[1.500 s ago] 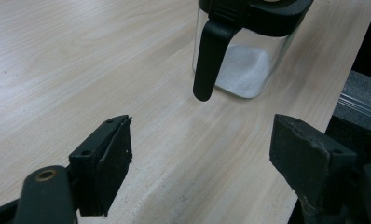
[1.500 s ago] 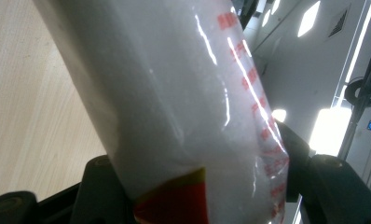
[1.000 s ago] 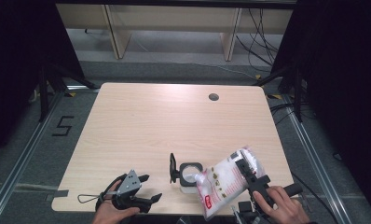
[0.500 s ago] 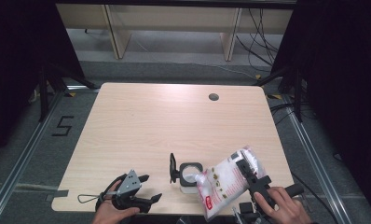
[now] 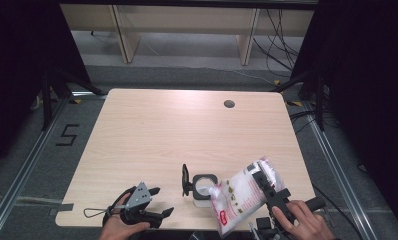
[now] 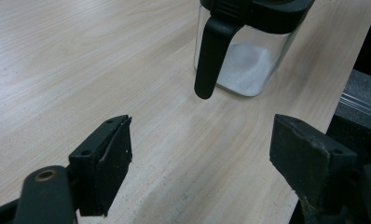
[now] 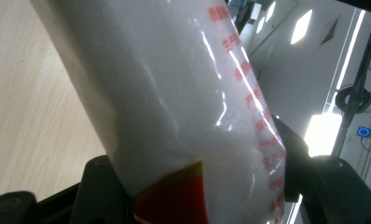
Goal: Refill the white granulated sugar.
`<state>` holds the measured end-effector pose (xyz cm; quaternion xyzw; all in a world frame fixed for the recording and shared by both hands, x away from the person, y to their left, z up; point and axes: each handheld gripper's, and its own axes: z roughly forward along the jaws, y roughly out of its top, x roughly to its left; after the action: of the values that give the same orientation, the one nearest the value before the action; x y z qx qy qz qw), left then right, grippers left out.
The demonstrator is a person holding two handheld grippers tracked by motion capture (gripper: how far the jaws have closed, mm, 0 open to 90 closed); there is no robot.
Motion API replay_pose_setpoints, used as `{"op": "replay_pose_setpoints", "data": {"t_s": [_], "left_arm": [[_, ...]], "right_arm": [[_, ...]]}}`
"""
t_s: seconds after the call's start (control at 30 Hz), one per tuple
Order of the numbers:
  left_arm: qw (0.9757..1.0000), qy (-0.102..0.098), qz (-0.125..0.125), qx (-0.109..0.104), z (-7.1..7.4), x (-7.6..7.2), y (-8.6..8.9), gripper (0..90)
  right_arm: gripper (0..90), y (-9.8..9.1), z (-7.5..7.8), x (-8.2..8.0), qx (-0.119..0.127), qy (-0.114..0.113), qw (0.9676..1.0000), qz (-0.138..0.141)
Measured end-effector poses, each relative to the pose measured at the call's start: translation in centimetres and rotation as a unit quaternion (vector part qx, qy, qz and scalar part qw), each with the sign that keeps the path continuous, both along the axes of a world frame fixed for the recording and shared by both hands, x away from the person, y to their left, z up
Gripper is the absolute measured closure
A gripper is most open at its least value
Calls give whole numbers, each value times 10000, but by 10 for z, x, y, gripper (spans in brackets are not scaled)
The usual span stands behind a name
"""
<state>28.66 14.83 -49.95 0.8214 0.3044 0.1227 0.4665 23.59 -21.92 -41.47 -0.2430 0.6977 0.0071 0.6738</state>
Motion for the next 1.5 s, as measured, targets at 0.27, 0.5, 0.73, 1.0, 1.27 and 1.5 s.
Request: {"op": "replay_pose_setpoints", "data": {"t_s": [0.27, 0.5, 0.73, 1.0, 1.27, 1.5], "left_arm": [[10000, -19, 8, -40, 0, 0, 0, 204], [9999, -87, -67, 56, 0, 2, 1, 204], [10000, -12, 19, -25, -1, 0, 1, 204], [10000, -2, -19, -1, 0, 2, 1, 204], [10000, 33, 10, -8, 0, 1, 1, 204], [10000, 16, 21, 10, 0, 1, 1, 204]], "right_arm": [[450, -4, -1, 2, 114, 70, 9998, -127], [450, -3, 3, 0, -11, 2, 10000, -87], [450, 1, 1, 1, 34, 86, 9999, -49], [450, -3, 2, 0, 207, 125, 9995, -200], [451, -2, 3, 1, 18, 92, 9999, -83], [451, -2, 4, 1, 45, 44, 10000, -33]]}}
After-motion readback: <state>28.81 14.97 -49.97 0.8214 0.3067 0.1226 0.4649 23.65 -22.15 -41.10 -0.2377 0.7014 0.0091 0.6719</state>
